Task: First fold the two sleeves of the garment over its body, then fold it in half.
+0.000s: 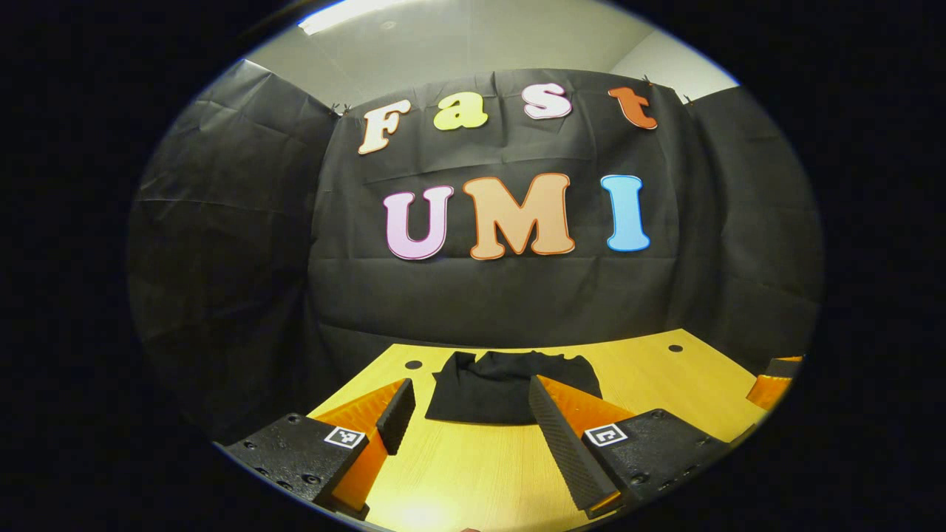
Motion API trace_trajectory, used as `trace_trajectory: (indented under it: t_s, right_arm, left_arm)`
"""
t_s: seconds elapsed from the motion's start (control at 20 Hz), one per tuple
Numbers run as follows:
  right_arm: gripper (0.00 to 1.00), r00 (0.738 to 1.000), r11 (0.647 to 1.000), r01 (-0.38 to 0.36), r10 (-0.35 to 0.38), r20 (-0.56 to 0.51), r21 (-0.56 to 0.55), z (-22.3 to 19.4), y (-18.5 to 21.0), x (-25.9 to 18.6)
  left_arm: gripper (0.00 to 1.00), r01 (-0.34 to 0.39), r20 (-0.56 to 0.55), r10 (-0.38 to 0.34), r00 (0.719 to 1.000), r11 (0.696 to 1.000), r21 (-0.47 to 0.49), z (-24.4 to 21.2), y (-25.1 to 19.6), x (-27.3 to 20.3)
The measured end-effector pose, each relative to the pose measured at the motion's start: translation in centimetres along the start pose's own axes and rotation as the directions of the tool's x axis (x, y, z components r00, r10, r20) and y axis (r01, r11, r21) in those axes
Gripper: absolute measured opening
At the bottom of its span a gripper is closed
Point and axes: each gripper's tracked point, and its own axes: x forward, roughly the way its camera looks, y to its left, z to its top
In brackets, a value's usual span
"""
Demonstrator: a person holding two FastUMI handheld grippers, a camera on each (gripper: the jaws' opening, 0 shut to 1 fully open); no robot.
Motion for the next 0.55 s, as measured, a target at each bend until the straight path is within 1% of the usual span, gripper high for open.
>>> trace_trajectory:
  t_s: [0.1, 0.2, 0.25, 0.35, 0.4, 0.45, 0.5, 0.55]
  right_arm:
    - [0.97, 1.000, 1.000, 0.021, -0.021, 0.011, 0.001, 0.4, 0.5, 0.0]
    - [0.97, 0.999, 0.998, 0.053, -0.053, 0.001, 0.020, 0.0, 1.0, -0.2]
    - [0.97, 0.998, 0.997, 0.068, -0.068, 0.000, 0.038, -0.3, 1.5, -0.5]
    - [0.98, 0.996, 0.993, 0.089, -0.087, -0.017, 0.074, -1.4, 2.7, -1.0]
    - [0.94, 0.994, 0.991, 0.105, -0.103, -0.024, 0.079, -1.9, 3.0, -1.4]
    - [0.97, 0.992, 0.989, 0.124, -0.122, -0.028, 0.079, -2.4, 3.2, -1.7]
    - [0.97, 0.990, 0.987, 0.138, -0.135, -0.041, 0.082, -3.0, 3.5, -1.9]
    - [0.93, 0.988, 0.985, 0.149, -0.144, -0.057, 0.088, -3.6, 4.0, -2.3]
  left_arm:
    - [0.92, 0.032, -0.003, -0.032, 0.999, 0.999, 0.011, 0.0, -0.1, 0.5]
    - [0.92, 0.056, -0.008, -0.055, 0.998, 0.997, 0.055, 0.0, 0.2, 1.0]
    - [0.94, 0.071, -0.008, -0.071, 0.997, 0.994, 0.081, 0.1, 0.2, 1.2]
    - [0.92, 0.123, -0.014, -0.122, 0.992, 0.986, 0.109, -0.3, -0.2, 1.2]
    - [0.92, 0.152, -0.019, -0.151, 0.988, 0.982, 0.111, -0.5, -0.4, 1.2]
    - [0.94, 0.178, -0.033, -0.175, 0.984, 0.978, 0.113, -1.2, -0.5, 1.2]
    - [0.92, 0.197, -0.052, -0.192, 0.980, 0.973, 0.117, -2.0, -0.5, 1.3]
    - [0.93, 0.213, -0.064, -0.207, 0.976, 0.970, 0.117, -2.5, -0.4, 1.4]
